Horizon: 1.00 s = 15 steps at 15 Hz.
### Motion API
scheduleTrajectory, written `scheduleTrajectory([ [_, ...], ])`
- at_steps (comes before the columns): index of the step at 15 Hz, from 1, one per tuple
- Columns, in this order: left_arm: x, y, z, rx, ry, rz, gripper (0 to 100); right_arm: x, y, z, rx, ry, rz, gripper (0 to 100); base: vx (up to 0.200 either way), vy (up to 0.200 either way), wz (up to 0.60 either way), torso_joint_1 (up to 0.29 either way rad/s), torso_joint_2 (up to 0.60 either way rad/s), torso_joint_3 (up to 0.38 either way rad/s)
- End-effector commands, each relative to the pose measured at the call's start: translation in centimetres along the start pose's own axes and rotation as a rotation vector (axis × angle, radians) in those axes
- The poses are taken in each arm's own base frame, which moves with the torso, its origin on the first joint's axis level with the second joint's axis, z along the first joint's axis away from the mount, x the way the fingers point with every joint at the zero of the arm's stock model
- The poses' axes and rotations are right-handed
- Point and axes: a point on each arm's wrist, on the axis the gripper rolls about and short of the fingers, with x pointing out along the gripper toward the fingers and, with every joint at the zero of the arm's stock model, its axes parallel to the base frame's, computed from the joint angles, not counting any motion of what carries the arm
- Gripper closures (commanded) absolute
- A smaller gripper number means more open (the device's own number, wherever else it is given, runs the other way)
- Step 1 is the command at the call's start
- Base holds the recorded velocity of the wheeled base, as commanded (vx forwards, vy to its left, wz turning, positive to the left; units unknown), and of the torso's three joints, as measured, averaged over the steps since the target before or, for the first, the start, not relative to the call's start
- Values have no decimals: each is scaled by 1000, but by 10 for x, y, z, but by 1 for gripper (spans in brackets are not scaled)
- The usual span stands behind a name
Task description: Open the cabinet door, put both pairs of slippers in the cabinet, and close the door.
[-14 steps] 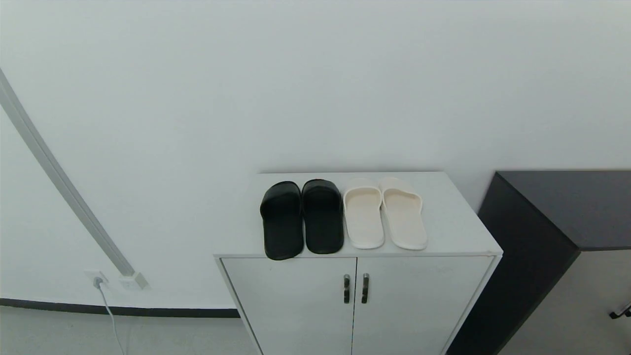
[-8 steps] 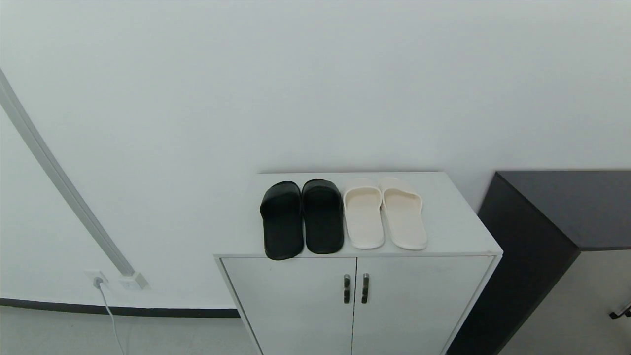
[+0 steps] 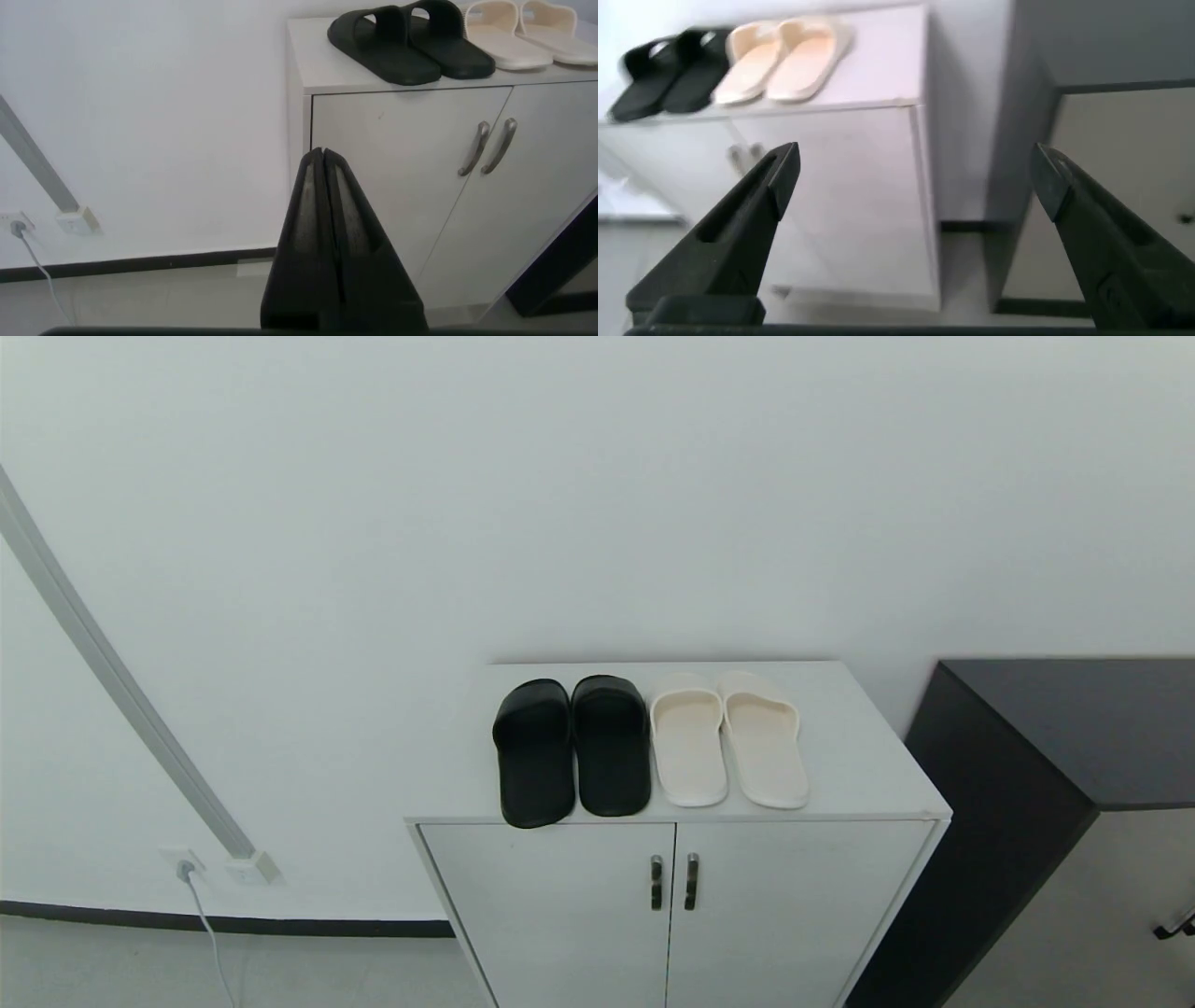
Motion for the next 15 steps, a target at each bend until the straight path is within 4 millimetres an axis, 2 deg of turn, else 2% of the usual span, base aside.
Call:
scheduleTrajectory([
  [1, 0, 0, 0, -1, 2, 0, 100, 46, 6, 11, 10, 204, 126, 0, 0, 0, 0, 0, 0, 0],
  [3, 0, 0, 0, -1, 2, 0, 100, 71, 16, 24, 28, 233, 208, 0, 0, 0, 0, 0, 0, 0],
  [5, 0, 0, 0, -1, 2, 0, 100, 90, 31, 23, -11, 288, 275, 0, 0, 0, 0, 0, 0, 0],
  [6, 0, 0, 0, -1, 2, 0, 100, 104, 48, 25, -35, 281, 283, 0, 0, 0, 0, 0, 0, 0],
  [7, 0, 0, 0, -1, 2, 0, 100, 108, 55, 25, -33, 281, 286, 0, 0, 0, 0, 0, 0, 0],
  [8, 0, 0, 0, -1, 2, 0, 100, 124, 82, 27, -15, 276, 294, 0, 0, 0, 0, 0, 0, 0],
  [11, 0, 0, 0, -1, 2, 0, 100, 173, 135, 32, 70, 244, 223, 0, 0, 0, 0, 0, 0, 0],
  [15, 0, 0, 0, -1, 2, -2, 100, 224, 178, 35, 76, 177, 137, 0, 0, 0, 0, 0, 0, 0],
])
